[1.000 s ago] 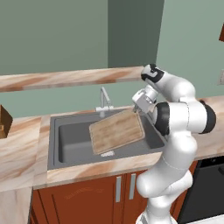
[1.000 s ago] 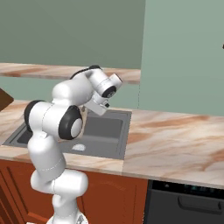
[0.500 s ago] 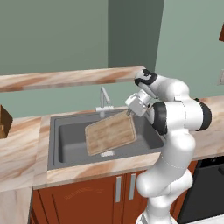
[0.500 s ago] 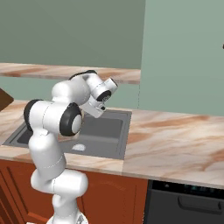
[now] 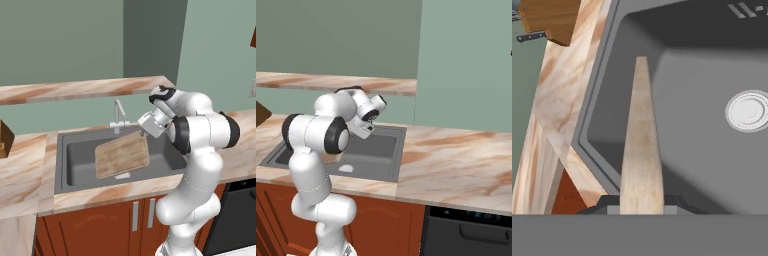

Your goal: Move the cutting board and knife to the sink. Then move spray from the shelves to the counter.

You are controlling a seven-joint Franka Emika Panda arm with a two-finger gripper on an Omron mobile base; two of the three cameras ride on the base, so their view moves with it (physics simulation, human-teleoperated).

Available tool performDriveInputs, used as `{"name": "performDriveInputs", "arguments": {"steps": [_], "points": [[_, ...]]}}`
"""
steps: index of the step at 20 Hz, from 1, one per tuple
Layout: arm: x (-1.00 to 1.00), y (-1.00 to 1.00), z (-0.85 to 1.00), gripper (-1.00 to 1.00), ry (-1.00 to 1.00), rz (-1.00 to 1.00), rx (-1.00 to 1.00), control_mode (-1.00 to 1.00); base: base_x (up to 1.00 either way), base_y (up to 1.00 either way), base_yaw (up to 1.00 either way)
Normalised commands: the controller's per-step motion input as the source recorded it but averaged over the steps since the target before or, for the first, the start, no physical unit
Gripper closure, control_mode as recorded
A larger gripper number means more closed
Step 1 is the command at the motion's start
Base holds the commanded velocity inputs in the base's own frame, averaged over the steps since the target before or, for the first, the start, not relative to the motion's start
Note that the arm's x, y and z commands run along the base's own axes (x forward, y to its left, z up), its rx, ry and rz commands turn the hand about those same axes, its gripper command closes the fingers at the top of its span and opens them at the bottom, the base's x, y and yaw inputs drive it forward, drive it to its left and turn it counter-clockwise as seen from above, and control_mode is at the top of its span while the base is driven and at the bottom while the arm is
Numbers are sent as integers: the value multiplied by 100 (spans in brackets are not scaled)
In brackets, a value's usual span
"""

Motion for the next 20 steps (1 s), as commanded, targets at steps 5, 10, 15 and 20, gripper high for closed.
{"name": "performDriveInputs", "arguments": {"steps": [5,10,15,20], "points": [[8,19,-25,100,0,-3,-1,-100,0,0,0],[14,7,-23,100,0,-1,-1,-100,0,0,0],[25,2,-8,-100,0,-1,-1,-100,0,0,0],[23,1,0,-100,0,-2,-1,-100,0,0,0]]}}
